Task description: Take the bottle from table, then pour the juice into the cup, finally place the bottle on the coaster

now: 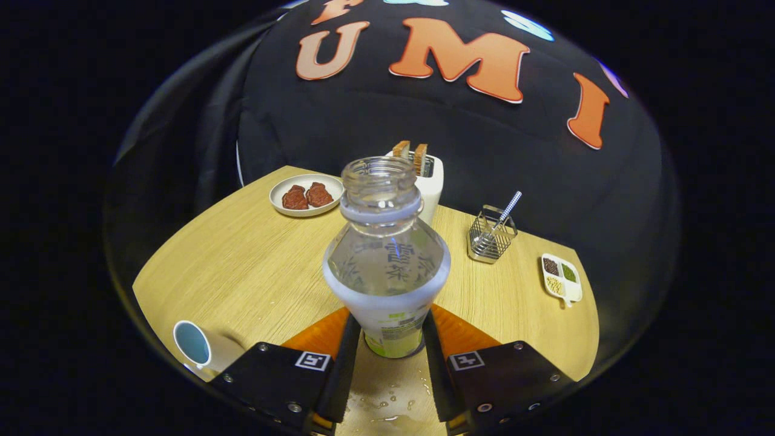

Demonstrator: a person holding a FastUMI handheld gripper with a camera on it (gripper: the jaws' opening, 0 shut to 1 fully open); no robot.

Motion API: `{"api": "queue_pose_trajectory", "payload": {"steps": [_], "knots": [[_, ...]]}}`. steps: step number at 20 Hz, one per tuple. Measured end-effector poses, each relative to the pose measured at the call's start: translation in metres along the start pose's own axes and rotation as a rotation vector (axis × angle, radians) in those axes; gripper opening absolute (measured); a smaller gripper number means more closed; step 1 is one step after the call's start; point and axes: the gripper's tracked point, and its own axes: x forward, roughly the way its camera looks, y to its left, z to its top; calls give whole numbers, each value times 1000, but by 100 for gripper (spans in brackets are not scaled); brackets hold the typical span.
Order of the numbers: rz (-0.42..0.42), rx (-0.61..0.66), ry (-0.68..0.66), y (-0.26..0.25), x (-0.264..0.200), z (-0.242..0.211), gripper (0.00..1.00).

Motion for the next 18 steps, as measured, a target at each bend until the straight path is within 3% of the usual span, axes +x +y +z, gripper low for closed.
{"api": "queue_pose_trajectory", "payload": {"steps": [4,15,18], "knots": [[26,108,15,-7,27,-11,57],[22,112,-1,-9,41,-26,57],[17,113,11,-11,37,-30,65]]}}
